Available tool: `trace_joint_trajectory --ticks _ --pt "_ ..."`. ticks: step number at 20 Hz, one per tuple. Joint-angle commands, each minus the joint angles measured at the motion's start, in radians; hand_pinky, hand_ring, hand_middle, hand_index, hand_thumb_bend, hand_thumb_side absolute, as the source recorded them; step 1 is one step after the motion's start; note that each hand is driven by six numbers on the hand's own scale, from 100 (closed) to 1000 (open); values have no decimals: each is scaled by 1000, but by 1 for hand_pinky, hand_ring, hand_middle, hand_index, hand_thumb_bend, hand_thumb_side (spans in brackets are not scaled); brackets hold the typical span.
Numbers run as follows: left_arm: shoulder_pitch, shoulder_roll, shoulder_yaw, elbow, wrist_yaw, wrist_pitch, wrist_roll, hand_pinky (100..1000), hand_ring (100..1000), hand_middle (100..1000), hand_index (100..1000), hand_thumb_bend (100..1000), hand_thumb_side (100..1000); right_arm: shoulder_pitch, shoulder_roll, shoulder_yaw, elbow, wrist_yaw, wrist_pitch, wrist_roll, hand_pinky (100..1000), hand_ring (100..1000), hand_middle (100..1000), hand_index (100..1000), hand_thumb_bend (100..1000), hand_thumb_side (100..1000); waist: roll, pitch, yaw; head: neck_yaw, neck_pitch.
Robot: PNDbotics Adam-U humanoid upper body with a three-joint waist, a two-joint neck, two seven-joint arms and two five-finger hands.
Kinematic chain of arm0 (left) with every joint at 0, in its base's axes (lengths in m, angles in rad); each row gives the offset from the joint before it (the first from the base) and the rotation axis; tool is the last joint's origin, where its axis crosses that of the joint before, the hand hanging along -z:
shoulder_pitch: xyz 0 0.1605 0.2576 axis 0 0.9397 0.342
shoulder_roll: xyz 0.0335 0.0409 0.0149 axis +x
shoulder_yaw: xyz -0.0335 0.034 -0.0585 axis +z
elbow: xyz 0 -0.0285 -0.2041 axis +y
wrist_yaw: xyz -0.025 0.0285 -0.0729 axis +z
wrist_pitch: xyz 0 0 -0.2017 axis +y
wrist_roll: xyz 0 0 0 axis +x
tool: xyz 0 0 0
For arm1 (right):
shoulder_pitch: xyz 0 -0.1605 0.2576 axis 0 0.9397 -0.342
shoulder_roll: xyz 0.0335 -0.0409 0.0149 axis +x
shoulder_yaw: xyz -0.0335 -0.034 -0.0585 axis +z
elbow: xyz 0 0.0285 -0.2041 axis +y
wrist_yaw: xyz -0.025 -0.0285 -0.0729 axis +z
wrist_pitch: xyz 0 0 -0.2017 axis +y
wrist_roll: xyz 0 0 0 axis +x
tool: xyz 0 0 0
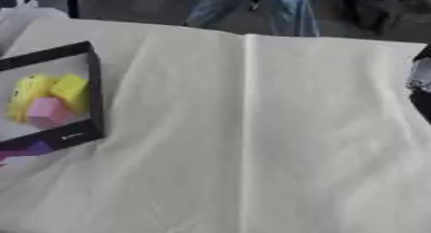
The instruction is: Pick up the objects with one hand, pass them to the other hand, and then place them into the box on the other side of the table.
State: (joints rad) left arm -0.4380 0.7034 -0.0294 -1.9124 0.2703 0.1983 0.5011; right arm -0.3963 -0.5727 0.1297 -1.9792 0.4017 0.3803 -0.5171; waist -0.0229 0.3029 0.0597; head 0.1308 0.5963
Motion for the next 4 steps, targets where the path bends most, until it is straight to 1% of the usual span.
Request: trace_joint_trajectory --ticks 1,2,4 --pt "-6 -39 17 -32 64 -67 -19 949 768 679 806 155 851 2 -1 -33 -21 -116 -26 -6 757 761 930 902 100 510 4 -20 -5 -20 0" --pt "-4 -53 20 -32 71 -77 -25 948 768 678 808 188 861 7 3 -38 -21 -144 -35 -7 754 758 930 904 100 511 5 -21 -7 -23 1" --pt "-2 -80 25 -28 82 -87 -31 943 764 674 806 203 852 17 10 -47 -21 -186 -48 -6 747 751 928 904 100 544 7 -22 -9 -24 4"
